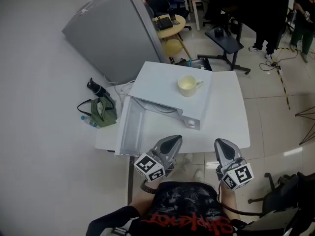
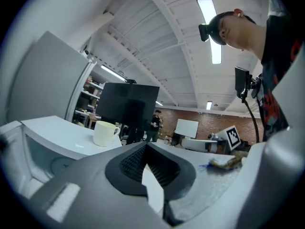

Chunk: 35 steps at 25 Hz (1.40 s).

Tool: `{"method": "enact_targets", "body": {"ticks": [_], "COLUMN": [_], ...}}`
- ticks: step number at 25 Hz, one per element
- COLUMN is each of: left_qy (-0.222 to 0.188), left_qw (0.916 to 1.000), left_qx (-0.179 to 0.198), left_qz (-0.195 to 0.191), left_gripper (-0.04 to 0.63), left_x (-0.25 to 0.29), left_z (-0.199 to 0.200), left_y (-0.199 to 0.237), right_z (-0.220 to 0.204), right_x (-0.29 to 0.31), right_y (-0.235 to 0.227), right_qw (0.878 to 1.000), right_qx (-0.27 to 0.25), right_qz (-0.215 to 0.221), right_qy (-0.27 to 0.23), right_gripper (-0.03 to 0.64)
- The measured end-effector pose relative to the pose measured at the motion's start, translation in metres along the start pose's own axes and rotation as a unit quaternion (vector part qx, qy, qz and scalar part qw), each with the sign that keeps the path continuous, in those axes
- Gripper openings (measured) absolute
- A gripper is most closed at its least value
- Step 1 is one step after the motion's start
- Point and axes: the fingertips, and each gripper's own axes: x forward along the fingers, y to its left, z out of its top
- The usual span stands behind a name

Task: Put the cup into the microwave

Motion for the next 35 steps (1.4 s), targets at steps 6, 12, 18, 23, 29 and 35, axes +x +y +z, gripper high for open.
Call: {"method": "enact_targets", "body": {"ticks": [6,12,18,23,29,35], "left_qy": [0.019,-0.007,0.108,0.186,0.2,0.191], "left_qw": [0.9997,0.9969,0.9879,0.9761,0.9769,0.976], "left_qx": [-0.012,0.066,0.095,0.08,0.054,0.1], "left_qz": [-0.008,-0.042,-0.059,-0.078,-0.054,-0.03], "left_gripper": [0.005,0.405,0.479,0.483,0.483,0.466], "left_x": [0.027,0.066,0.116,0.162,0.196,0.202], "left_z": [-0.01,0.03,0.001,-0.013,-0.026,-0.022], "left_y": [0.069,0.145,0.189,0.201,0.209,0.21], "right_z": [0.014,0.023,0.009,0.035,0.047,0.047], "right_x": [0.062,0.115,0.129,0.133,0.104,0.091], "right_y": [-0.008,-0.012,-0.031,-0.065,-0.106,-0.12], "right_qw": [0.998,0.994,0.995,0.992,0.992,0.993], "right_qx": [-0.037,-0.089,-0.073,-0.101,-0.089,-0.067], "right_qz": [-0.016,-0.02,-0.017,-0.027,-0.071,-0.088], "right_qy": [0.037,0.057,0.073,0.063,0.049,0.043], "right_gripper": [0.002,0.002,0.002,0.002,0.002,0.002]}}
